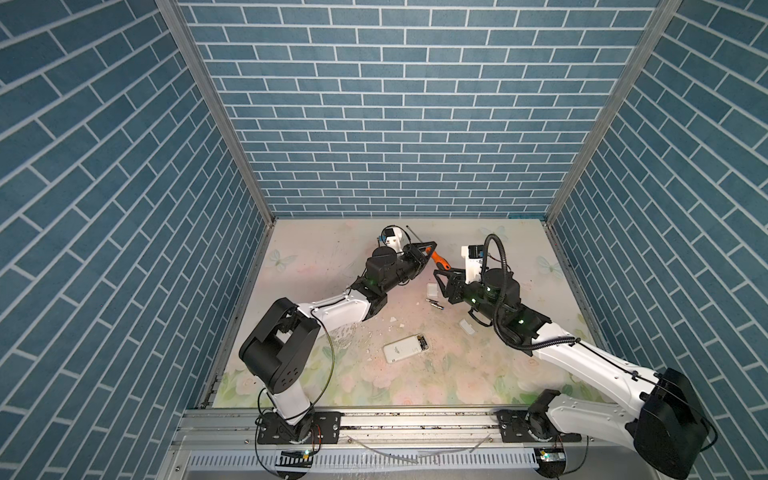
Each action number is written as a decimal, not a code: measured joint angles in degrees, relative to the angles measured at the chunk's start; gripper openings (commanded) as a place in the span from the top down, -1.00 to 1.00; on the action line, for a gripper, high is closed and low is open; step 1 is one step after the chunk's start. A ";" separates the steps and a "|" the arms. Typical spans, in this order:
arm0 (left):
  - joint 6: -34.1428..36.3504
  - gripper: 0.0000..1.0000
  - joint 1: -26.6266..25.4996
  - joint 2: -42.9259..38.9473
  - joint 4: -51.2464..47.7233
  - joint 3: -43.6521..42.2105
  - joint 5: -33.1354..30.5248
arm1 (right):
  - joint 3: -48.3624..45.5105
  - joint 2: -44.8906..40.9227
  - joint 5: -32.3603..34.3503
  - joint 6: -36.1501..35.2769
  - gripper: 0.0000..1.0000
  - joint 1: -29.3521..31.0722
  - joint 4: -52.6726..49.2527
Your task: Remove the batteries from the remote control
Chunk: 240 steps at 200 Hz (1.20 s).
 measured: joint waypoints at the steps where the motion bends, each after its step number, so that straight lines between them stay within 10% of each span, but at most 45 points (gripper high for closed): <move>1: -0.02 1.00 -0.02 0.00 0.00 0.00 0.00 | 0.00 0.13 0.02 -0.02 0.03 0.00 0.13; 192: -5.73 1.00 -3.89 -1.88 8.68 -7.91 -4.79 | 1.88 4.59 -0.22 -2.71 0.24 0.04 3.50; 240: -5.73 1.00 -5.25 -1.16 8.68 -6.91 -8.04 | 2.80 4.81 -0.61 -3.37 0.57 0.07 1.73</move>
